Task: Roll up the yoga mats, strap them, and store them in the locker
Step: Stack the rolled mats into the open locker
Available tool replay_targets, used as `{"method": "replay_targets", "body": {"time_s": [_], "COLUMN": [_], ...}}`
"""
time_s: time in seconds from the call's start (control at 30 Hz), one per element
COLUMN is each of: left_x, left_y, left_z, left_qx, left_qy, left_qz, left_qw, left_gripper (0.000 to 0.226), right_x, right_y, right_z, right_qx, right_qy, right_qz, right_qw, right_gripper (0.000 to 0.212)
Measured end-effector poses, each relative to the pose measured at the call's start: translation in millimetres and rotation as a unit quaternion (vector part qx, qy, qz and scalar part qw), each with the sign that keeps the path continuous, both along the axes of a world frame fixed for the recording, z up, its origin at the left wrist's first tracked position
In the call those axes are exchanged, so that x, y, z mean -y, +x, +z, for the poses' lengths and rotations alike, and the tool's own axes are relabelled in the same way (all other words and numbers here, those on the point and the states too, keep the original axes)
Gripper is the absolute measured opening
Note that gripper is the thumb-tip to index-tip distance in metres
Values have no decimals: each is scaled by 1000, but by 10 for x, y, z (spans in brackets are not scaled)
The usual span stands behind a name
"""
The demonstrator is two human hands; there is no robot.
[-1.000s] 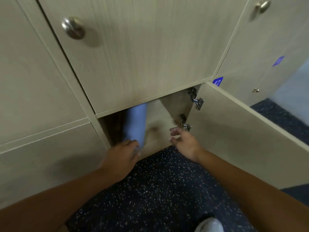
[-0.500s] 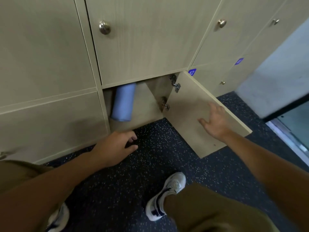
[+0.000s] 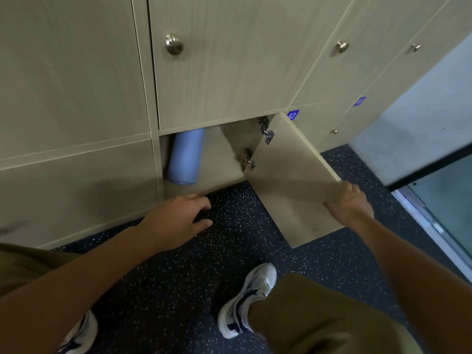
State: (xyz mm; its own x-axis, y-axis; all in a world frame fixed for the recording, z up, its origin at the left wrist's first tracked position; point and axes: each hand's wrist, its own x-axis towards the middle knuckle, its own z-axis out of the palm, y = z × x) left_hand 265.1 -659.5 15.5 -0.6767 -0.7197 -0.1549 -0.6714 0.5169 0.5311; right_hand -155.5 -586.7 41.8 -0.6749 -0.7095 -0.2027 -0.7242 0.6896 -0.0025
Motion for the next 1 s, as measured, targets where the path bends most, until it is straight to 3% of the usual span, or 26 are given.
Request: {"method": "replay_targets", "body": {"time_s": [0.33, 0.63, 0.8, 1.0], "left_x": [48, 160, 314, 425], "left_y": [459, 1029, 1210, 1248], "left_z": [259, 347, 436, 515], "left_qx": [-5, 16, 13, 0], "left_qy": [-16, -10, -10, 0], "left_qz": [8, 32, 53, 68], "left_qw": [1000, 999, 998, 998], "left_gripper": [32, 31, 33, 33], "right_x": [-180, 487, 768, 1089], "right_y": [1222, 2585, 2873, 2960], "right_z": [82, -164, -320, -299], "right_qx": [196, 395, 488, 530], "right_qy": [-5, -132, -177, -189], "right_qz": [40, -41, -42, -28], "right_qw": [980, 908, 854, 826], "right_gripper": [31, 90, 98, 93]}}
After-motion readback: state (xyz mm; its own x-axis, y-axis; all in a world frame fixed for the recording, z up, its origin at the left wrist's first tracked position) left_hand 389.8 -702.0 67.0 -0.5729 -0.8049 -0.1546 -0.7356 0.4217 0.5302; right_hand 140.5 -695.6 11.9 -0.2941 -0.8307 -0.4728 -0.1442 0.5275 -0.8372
